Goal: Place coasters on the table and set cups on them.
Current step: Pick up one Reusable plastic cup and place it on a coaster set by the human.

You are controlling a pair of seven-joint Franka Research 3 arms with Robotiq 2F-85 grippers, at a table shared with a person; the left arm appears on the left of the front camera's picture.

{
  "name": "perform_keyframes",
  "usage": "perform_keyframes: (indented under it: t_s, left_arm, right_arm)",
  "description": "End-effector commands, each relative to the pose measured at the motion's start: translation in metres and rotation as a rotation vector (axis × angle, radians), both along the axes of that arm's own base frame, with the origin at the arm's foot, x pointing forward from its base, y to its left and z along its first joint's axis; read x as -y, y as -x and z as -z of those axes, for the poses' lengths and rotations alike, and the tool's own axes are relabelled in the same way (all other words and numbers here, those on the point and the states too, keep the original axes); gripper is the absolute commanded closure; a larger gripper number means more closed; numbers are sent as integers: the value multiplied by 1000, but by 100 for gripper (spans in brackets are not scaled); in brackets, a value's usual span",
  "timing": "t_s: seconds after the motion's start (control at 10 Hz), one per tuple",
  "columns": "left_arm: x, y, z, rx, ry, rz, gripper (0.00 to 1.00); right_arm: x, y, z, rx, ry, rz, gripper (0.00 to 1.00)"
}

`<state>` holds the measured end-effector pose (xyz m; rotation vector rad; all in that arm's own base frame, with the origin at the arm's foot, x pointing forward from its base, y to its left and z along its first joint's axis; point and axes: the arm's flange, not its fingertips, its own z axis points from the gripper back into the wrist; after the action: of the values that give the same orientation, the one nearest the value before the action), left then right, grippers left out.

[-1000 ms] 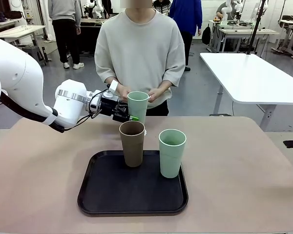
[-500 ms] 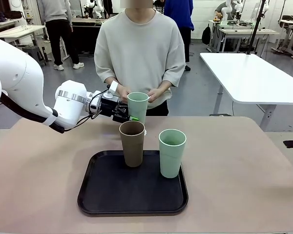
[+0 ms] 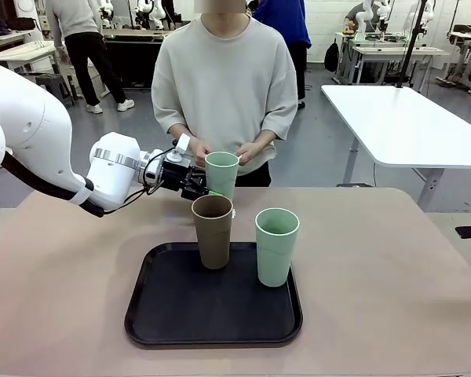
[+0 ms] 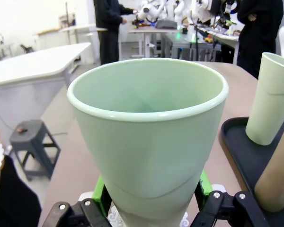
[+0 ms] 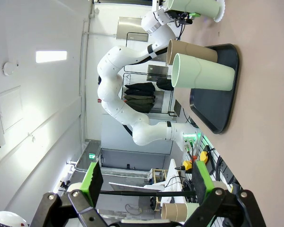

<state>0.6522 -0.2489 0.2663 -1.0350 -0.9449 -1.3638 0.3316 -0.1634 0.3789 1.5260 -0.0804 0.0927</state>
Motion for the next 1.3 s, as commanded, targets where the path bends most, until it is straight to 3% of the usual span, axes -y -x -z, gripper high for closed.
perform_keyframes:
  t_s: [0.0, 1.2]
  left_arm:
    - [4, -9, 3, 5, -12, 9, 16]
    - [2, -15, 12, -28, 13, 1, 16]
  right_arm:
    - [1, -1, -1, 2, -13, 0, 0]
    - [1, -1, -1, 2, -13, 0, 0]
